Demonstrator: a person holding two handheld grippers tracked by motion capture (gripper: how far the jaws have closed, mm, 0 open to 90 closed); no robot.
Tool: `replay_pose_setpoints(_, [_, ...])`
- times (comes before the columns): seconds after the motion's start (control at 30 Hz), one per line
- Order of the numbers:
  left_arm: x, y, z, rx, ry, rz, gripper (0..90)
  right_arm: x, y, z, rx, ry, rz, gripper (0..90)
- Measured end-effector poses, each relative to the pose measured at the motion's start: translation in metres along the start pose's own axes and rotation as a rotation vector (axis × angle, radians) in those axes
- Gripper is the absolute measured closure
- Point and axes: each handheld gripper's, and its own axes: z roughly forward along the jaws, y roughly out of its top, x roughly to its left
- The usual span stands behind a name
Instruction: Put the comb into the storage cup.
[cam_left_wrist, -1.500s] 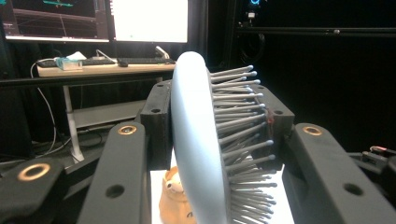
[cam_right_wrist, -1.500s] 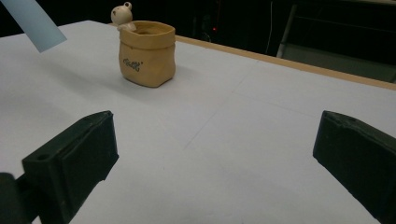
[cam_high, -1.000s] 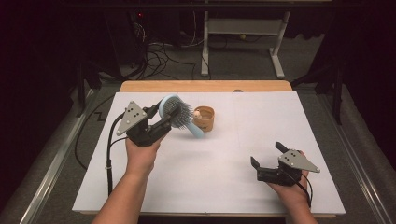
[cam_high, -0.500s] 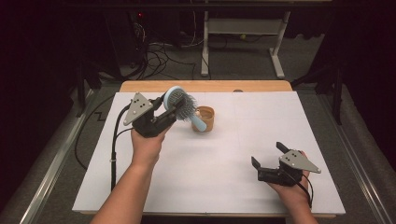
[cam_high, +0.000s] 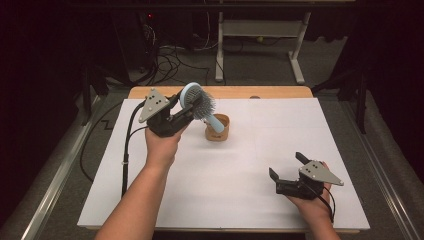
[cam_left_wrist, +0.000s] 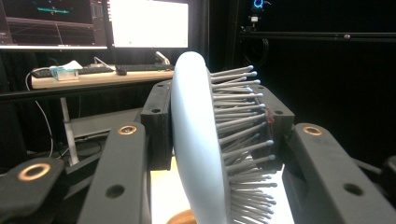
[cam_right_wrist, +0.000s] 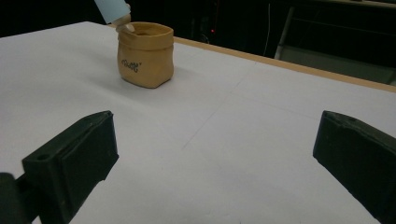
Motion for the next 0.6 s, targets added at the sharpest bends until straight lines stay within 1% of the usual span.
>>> replay_pose_setpoints(0.1, [0.000, 0.002, 0.005, 0.005, 0.004, 0.008, 57.4, 0.000, 0.000, 0.000, -0.001, 0.000, 0.004, 0.2])
replay_pose_setpoints(0.3, [0.002, 0.006, 0.015, 0.005, 0.005, 0.009, 57.4, -0.001, 0.000, -0.001, -0.005, -0.003, 0.004, 0.2])
replay_pose_setpoints(0.53, [0.008, 0.014, 0.022, 0.006, 0.019, 0.012, 57.3, -0.002, 0.000, -0.001, -0.007, -0.001, 0.012, 0.2])
replay_pose_setpoints(0.6, [0.009, 0.014, 0.025, 0.009, 0.024, 0.014, 57.3, -0.002, 0.000, -0.001, -0.007, -0.001, 0.007, 0.2])
